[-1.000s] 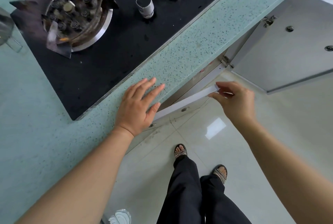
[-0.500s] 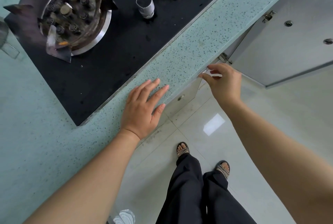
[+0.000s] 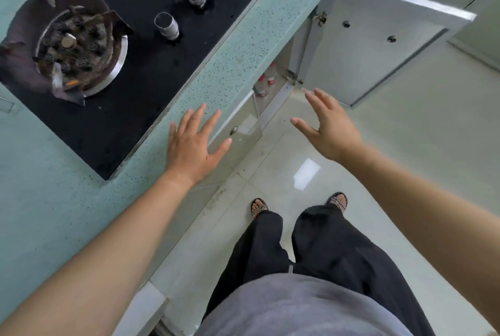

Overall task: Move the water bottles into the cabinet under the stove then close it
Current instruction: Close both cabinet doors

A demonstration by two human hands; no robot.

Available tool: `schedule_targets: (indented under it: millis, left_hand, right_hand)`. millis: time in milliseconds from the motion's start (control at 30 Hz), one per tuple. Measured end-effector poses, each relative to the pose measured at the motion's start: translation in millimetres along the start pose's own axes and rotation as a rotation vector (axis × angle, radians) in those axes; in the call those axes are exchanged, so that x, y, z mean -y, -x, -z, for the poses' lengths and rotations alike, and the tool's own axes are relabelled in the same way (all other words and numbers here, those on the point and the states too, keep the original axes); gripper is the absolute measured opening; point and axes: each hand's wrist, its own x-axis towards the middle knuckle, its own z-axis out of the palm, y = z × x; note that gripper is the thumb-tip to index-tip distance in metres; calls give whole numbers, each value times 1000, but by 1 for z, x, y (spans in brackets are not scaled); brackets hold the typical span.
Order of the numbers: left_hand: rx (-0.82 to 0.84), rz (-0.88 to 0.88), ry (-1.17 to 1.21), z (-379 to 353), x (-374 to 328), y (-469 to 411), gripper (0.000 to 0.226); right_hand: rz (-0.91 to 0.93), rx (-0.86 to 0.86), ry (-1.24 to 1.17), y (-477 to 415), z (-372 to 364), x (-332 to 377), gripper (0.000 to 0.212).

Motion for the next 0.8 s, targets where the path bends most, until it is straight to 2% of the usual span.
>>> schedule_targets:
  millis: [267, 567, 800]
  left_hand:
    - [-56, -75, 5, 28, -149, -24, 77]
    - [-197, -53, 103, 37, -325, -112, 75]
    - [-219, 29, 139, 49, -374, -168, 77]
  right_hand:
    - [95, -8, 231, 33, 110, -73, 86]
    - [131, -52, 284, 19, 245, -197, 86]
    - [201, -25, 300, -45, 308, -227, 85]
